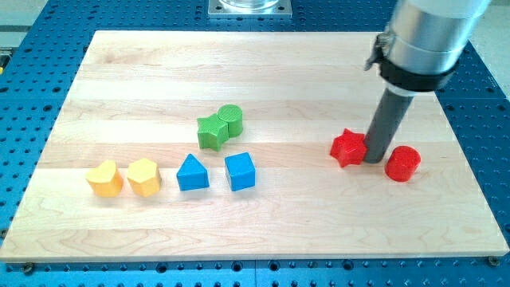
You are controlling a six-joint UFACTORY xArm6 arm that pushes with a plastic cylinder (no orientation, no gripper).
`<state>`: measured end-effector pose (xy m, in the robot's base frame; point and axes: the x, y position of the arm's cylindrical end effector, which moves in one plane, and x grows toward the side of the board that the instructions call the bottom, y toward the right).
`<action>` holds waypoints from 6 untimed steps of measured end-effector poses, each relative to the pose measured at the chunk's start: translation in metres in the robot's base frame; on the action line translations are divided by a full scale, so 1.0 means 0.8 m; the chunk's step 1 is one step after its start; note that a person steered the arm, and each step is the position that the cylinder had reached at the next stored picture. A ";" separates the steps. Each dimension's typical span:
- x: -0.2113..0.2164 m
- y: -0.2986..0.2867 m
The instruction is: Slide the red star near to the right side of the cube
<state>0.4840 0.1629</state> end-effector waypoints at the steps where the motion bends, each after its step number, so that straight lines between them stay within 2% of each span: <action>1: -0.029 0.011; 2: -0.026 -0.048; 3: -0.007 -0.067; 5: 0.015 0.000; 6: 0.028 -0.018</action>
<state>0.5065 0.1482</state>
